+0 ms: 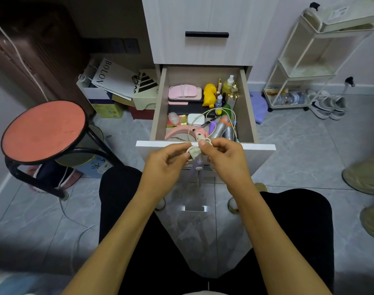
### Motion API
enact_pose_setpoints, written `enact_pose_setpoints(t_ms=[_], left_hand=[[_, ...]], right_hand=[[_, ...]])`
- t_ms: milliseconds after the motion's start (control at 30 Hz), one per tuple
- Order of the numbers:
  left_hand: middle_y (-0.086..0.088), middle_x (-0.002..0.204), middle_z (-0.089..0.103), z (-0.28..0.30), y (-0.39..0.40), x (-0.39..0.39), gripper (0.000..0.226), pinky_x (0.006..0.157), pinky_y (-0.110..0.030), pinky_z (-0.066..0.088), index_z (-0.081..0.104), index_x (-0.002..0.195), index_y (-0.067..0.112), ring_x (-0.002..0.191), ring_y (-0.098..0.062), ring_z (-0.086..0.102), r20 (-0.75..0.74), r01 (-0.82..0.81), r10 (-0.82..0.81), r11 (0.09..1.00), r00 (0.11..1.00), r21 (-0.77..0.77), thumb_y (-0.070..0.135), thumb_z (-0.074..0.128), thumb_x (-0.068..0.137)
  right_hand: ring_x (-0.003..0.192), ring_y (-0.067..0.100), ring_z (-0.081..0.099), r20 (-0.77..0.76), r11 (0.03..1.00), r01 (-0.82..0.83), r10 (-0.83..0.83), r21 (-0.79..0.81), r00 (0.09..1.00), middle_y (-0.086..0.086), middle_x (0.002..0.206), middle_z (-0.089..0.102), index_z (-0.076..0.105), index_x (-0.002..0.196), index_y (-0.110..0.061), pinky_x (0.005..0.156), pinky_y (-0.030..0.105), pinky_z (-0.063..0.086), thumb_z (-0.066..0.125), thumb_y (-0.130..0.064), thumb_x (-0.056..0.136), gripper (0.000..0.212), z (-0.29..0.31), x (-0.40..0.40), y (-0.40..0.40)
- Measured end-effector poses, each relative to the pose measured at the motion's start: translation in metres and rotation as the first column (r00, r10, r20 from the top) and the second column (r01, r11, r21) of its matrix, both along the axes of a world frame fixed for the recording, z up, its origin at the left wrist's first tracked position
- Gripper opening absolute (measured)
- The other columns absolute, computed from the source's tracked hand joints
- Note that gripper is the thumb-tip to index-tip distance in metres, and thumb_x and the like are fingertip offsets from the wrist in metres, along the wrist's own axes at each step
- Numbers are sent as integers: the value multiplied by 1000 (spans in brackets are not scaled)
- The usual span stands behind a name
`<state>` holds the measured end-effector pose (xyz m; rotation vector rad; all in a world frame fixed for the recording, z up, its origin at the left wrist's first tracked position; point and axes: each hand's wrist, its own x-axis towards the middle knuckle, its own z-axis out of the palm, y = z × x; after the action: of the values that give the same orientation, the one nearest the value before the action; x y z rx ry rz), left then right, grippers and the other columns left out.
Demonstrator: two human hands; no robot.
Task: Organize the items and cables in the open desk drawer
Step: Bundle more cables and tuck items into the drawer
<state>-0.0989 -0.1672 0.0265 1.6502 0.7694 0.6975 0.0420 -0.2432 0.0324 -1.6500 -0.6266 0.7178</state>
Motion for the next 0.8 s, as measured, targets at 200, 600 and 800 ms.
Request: enact_pose_setpoints(t_ms=[200,600,800], left_hand=[[10,85,73,-10,1,5,12,72,-15,53,76,98,15,78,-1,67,-159,-86,151,930,976,357,12,69,89],[-8,79,75,-12,2,24,10,65,-28,59,63,93,8,71,-22,73,43,-296,352,843,935,-450,8,53,98],[2,101,71,-18,15,10,21,81,-19,53,66,105,23,92,-8,68,-135,-115,99,986,986,-121,8,64,90]], right_hand=[[48,0,56,-65,997,76,-76,-7,995,11,68,66,69,88,4,45,10,43,72,-21,86,25,-2,-3,-1],[79,22,65,-390,1000,26,-26,-5,920,19,89,72,73,88,-4,81,35,54,71,-27,86,24,-13,7,-2],[66,7,60,-277,998,10,-29,-70,961,8,82,74,75,89,-7,66,22,49,67,-30,90,24,-9,14,-3]])
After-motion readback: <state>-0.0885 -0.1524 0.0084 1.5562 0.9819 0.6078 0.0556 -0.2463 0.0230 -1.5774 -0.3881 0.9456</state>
